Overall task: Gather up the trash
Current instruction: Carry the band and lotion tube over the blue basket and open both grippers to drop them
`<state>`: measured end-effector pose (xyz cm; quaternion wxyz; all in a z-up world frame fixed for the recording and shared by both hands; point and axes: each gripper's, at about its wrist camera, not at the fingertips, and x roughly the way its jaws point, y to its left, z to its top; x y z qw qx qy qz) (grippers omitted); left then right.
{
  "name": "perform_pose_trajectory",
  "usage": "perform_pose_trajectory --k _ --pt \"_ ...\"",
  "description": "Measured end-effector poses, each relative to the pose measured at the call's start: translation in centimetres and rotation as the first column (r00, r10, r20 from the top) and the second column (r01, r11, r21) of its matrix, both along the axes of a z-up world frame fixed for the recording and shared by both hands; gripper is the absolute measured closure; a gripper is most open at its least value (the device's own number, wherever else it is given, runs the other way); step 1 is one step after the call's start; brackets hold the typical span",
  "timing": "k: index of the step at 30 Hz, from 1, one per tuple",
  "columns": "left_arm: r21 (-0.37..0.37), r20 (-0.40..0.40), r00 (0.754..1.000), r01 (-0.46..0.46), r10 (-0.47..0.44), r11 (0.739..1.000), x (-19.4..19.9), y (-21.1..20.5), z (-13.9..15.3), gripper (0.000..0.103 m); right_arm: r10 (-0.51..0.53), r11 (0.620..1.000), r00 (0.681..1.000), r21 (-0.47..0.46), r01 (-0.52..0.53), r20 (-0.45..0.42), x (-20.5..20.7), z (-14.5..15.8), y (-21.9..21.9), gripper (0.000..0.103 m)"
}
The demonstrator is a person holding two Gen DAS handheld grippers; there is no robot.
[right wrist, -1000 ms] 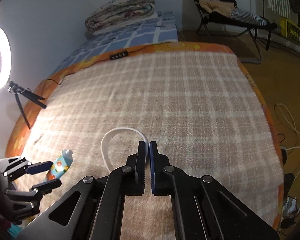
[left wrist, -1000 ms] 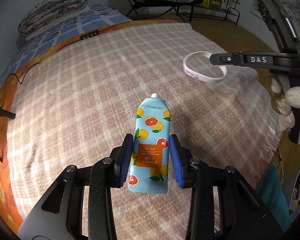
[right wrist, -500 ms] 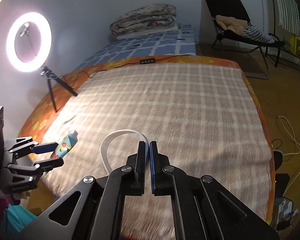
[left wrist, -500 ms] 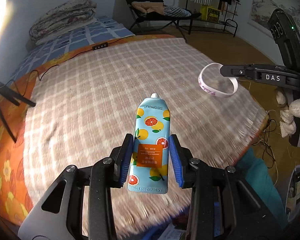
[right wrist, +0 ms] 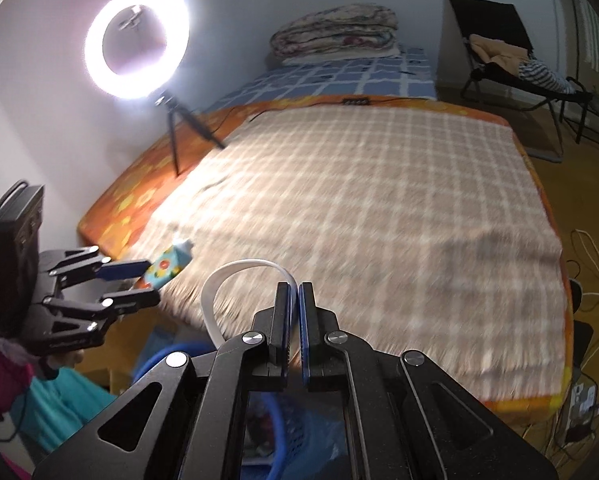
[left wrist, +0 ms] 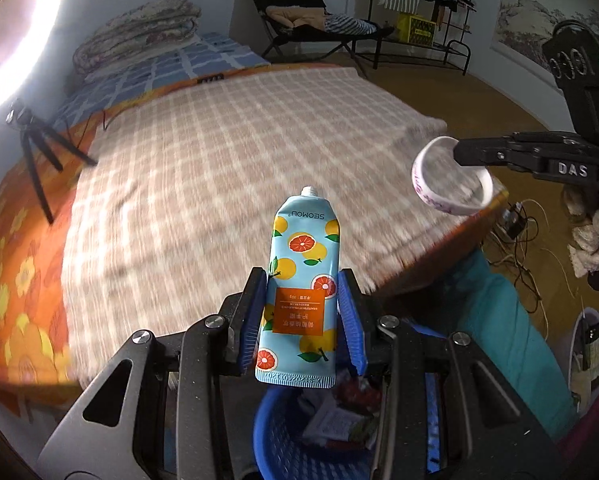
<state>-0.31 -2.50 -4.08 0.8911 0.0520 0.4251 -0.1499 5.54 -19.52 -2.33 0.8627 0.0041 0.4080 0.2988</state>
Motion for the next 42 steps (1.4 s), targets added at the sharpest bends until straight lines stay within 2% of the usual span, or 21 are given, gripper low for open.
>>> perform_pose_trajectory --k 7,17,31,42 --pt "0.012 -0.054 0.999 0.007 -0.006 1.000 -3.4 0.2 -2.5 0.066 0.079 0.995 0.996 -0.056 -0.080 -0.030 -5.0 -2.4 1.7 0.100" --pt "-0.001 -0.153 0.988 0.029 -0.029 1.000 -5.5 -0.7 -6.1 0.066 0.138 0.984 0.983 -0.092 -0.150 -0.121 -9.0 -6.7 3.0 0.100" --pt "0.005 -0.260 0.958 0.125 -0.119 0.992 -6.4 -4.3 -9.4 0.066 0.176 0.973 0.962 -0.110 -0.202 -0.210 -11.3 -10.2 3.8 0.100" --pt "-0.008 -0.275 0.954 0.119 -0.116 0.993 -5.6 -5.1 -9.9 0.066 0.169 0.973 0.961 -0.115 -0.198 -0.219 -11.4 -10.8 4.0 0.100"
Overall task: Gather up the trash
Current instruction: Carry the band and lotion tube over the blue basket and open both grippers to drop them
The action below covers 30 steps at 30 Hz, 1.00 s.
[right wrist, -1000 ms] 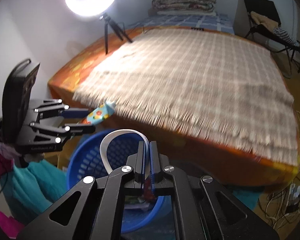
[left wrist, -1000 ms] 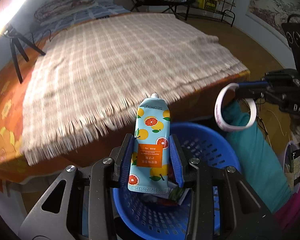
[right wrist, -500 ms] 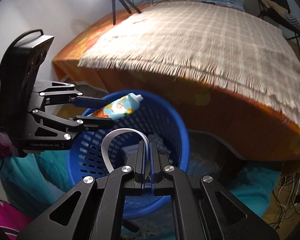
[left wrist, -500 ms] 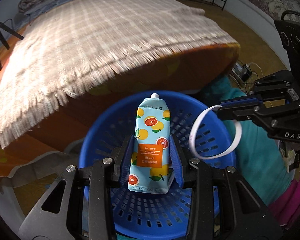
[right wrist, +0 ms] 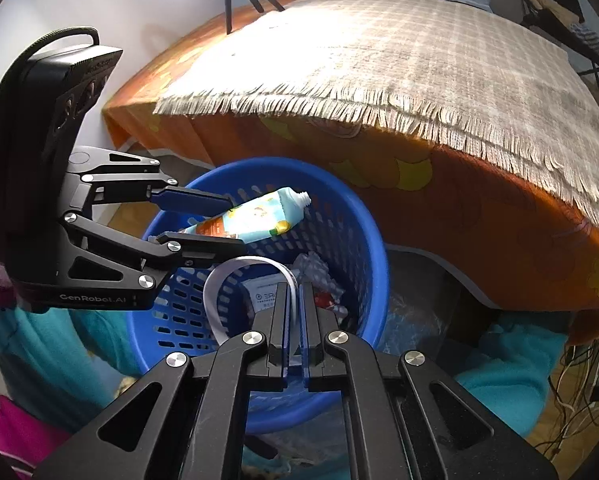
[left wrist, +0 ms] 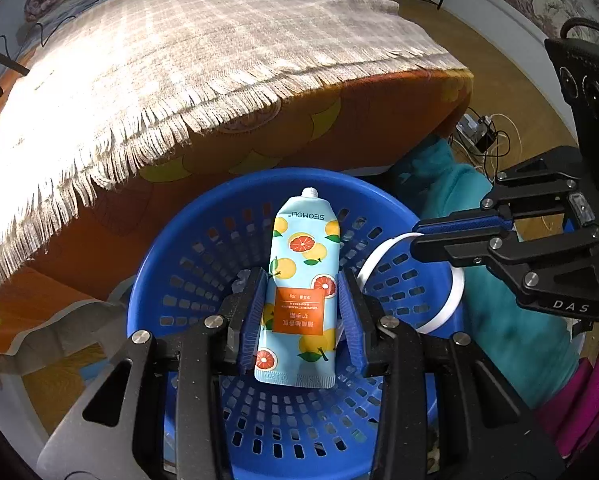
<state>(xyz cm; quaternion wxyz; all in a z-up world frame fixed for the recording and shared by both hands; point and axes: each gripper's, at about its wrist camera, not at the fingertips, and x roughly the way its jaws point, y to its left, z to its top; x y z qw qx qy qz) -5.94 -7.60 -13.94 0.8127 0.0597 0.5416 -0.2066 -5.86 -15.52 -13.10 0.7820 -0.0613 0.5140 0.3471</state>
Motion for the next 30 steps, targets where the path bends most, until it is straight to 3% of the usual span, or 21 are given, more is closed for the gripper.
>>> perform_pose_trajectory --k 14,19,24,27,30 --pt "0.004 0.003 1.000 -0.016 0.016 1.000 0.2 0.0 0.0 0.066 -0.025 0.999 1.000 -0.021 0.025 -0.010 0.4 -0.4 0.0 0.091" --pt "0.001 0.003 0.999 -0.033 0.033 0.999 0.2 0.6 0.2 0.066 -0.042 0.999 0.999 -0.022 0.042 -0.003 0.4 -0.2 -0.1 0.065" --pt "-0.005 0.007 0.999 -0.051 0.051 0.999 0.2 1.1 0.4 0.066 -0.056 0.998 0.998 -0.022 0.057 0.005 0.5 0.1 -0.3 0.065" --pt "-0.007 0.017 0.998 -0.059 0.059 0.998 0.0 1.3 0.7 0.053 -0.068 0.997 0.998 -0.027 0.069 0.007 0.6 0.3 -0.4 0.064" --pt "-0.008 0.029 0.997 -0.065 0.065 0.998 -0.1 1.5 1.0 0.052 -0.080 0.996 0.997 -0.031 0.080 0.010 0.7 0.4 -0.4 0.058"
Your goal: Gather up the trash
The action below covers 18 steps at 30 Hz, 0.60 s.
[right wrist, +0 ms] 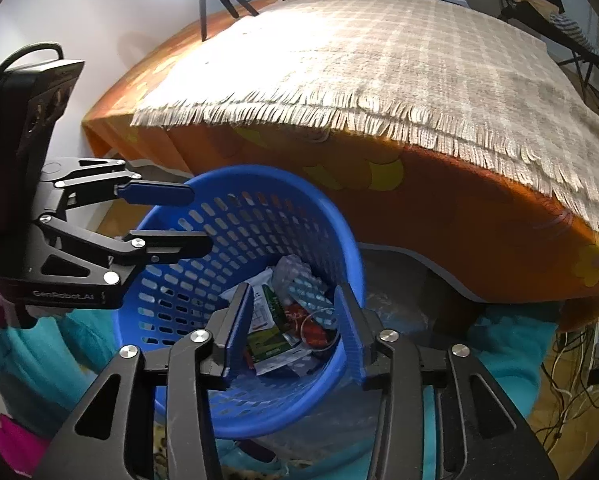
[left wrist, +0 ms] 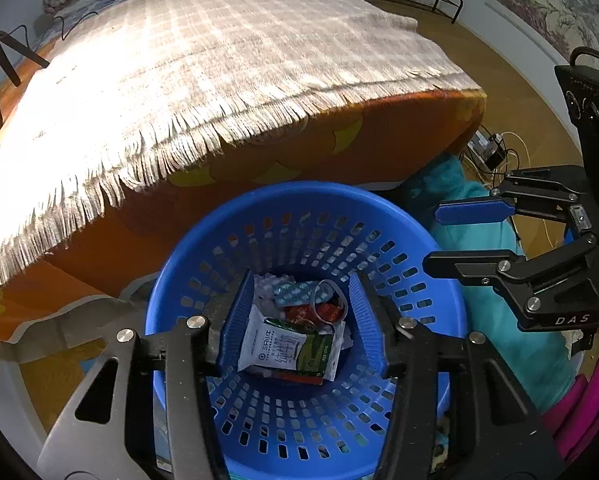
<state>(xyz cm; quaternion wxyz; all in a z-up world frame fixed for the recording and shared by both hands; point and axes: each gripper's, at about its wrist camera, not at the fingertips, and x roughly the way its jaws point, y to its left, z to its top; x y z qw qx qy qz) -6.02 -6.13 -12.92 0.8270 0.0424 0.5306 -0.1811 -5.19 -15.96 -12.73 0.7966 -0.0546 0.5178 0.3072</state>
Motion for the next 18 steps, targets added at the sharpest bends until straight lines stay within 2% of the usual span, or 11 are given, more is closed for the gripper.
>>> perform_pose_trajectory --k 3,7,12,15,18 --pt "0.001 0.007 1.000 -0.010 0.010 1.000 0.0 0.2 0.2 0.052 -0.013 1.000 1.000 0.000 0.013 0.012 0.0 0.3 -0.2 0.050" --pt "0.002 0.022 0.999 -0.028 0.028 1.000 -0.1 0.6 0.6 0.042 -0.029 1.000 0.999 -0.008 0.029 0.026 0.0 0.7 -0.4 0.048" --pt "0.010 0.040 0.998 -0.053 0.053 0.999 0.0 1.4 1.3 0.041 -0.043 0.999 0.998 -0.014 0.044 0.046 0.1 1.3 -0.5 0.047" --pt "0.019 0.059 0.996 -0.067 0.066 0.998 0.0 1.6 1.9 0.033 -0.049 0.999 0.997 -0.017 0.050 0.059 0.2 1.6 -0.4 0.043" --pt "0.024 0.087 0.993 -0.087 0.085 0.996 0.2 1.9 2.9 0.032 -0.059 0.998 0.995 -0.016 0.061 0.076 0.3 2.0 -0.7 0.041"
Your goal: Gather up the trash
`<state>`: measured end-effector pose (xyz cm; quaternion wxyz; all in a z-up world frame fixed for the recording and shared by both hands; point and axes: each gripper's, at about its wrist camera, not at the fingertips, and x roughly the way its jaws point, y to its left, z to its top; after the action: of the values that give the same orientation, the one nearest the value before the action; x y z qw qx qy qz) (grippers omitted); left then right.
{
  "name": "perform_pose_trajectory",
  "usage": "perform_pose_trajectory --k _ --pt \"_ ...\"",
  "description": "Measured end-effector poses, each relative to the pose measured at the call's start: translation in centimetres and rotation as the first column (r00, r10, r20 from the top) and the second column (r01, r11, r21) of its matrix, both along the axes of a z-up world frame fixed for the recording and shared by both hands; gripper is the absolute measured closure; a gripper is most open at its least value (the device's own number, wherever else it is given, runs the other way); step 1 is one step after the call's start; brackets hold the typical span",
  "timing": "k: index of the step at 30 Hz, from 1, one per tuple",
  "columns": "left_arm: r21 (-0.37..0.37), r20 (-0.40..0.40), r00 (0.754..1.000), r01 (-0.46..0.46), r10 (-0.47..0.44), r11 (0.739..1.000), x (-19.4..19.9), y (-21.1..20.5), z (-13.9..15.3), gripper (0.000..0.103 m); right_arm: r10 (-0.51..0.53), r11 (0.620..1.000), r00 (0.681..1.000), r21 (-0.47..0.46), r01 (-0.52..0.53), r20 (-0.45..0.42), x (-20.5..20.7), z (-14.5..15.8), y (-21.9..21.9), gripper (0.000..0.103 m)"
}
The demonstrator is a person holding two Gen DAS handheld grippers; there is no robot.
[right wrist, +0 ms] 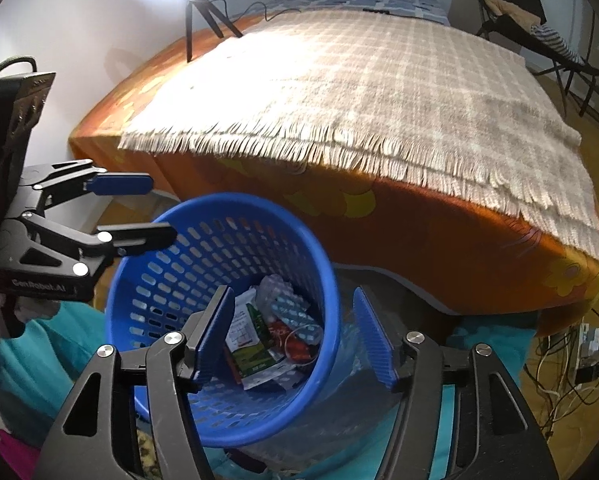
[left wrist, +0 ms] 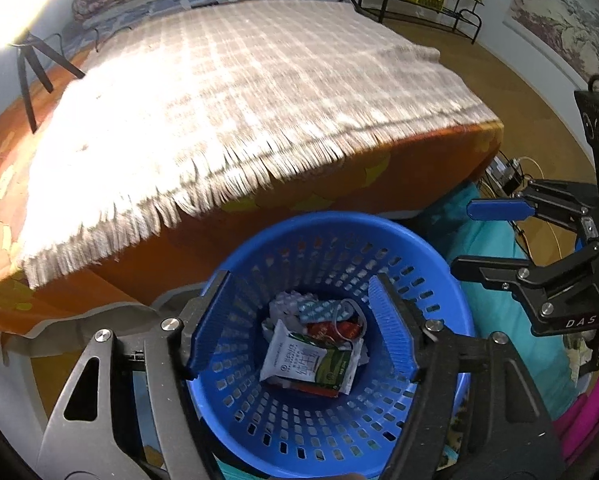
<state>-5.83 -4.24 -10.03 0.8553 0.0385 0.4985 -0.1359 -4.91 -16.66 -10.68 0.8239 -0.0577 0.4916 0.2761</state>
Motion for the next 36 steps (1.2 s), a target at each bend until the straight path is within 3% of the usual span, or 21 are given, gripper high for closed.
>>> perform_pose_trajectory --k 25,32,36 --pt "-0.037 0.209 0.973 -0.087 0.093 0.995 1.6 0.7 7.5 0.027 -0.116 0.992 0.984 0.073 0.107 0.136 3.2 5.3 -1.9 0.039" --pt "-0.057 0.284 0.949 -0.129 0.140 0.990 2.1 1.0 9.7 0.007 -0.161 0.984 0.967 0.107 0.142 0.199 4.0 7.1 -2.5 0.028" --pt "-0.075 0.312 0.933 -0.163 0.178 0.984 2.4 1.4 10.8 0.005 -0.185 0.979 0.955 0.129 0.158 0.231 4.4 8.1 -2.8 0.027"
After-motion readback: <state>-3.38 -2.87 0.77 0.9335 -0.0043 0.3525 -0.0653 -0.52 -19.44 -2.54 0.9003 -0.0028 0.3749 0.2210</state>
